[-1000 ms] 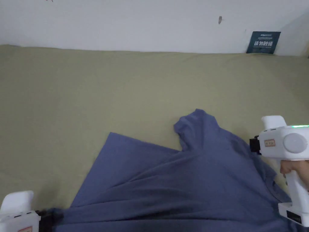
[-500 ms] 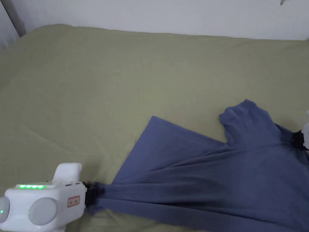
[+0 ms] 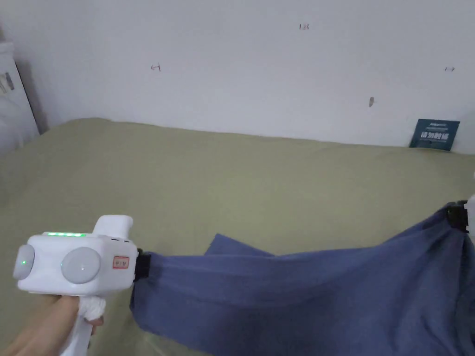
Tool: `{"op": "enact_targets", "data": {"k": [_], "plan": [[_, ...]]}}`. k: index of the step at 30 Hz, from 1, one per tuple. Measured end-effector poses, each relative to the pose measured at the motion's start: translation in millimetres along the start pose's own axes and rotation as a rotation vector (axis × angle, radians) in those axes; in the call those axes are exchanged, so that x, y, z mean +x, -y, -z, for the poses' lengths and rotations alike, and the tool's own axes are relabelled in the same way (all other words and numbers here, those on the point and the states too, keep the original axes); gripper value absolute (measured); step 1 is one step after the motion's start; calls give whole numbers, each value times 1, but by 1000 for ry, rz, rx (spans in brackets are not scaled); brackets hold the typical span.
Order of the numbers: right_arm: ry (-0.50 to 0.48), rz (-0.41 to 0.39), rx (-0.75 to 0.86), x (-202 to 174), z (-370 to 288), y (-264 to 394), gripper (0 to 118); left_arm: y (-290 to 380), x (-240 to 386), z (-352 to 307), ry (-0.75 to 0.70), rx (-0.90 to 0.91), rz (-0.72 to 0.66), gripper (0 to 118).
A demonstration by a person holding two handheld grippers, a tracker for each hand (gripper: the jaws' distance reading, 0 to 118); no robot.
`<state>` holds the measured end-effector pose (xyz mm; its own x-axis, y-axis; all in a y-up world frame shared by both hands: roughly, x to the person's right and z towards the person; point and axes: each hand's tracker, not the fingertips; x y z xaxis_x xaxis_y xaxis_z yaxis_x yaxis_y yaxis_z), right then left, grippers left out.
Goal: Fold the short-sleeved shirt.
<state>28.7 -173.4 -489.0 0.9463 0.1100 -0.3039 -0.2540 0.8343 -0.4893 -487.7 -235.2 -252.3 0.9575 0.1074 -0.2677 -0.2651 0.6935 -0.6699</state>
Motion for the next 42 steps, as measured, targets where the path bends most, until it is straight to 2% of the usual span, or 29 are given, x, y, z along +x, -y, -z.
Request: {"op": "enact_targets", "data": {"k": [5, 8, 16, 18, 23, 25, 32, 35, 42], "plan": [[59, 13, 136, 27, -64, -35, 1, -70, 30, -52, -29, 147, 54, 3], [81, 51, 192, 44, -94, -55, 1, -112, 48, -80, -60, 218, 73, 3], [150, 60, 299, 56, -137, -114, 1, -217, 79, -120, -175, 322, 94, 3], [169, 54, 315, 49, -147, -130, 1, -237, 86, -125, -200, 337, 106, 3], [182, 67, 326, 46, -136, -175, 1, -286, 97, -124, -248, 367, 127, 3], [189, 75, 325, 53, -112, -203, 1, -304, 101, -125, -261, 380, 119, 3], [210, 52, 356, 60, -70, -275, 1, -368, 111, -111, -316, 425, 122, 3], [224, 46, 378, 56, -62, -295, 1, -395, 115, -94, -337, 436, 117, 3], [247, 44, 397, 58, 0, -343, 1, -440, 117, -41, -383, 452, 105, 3]]}}
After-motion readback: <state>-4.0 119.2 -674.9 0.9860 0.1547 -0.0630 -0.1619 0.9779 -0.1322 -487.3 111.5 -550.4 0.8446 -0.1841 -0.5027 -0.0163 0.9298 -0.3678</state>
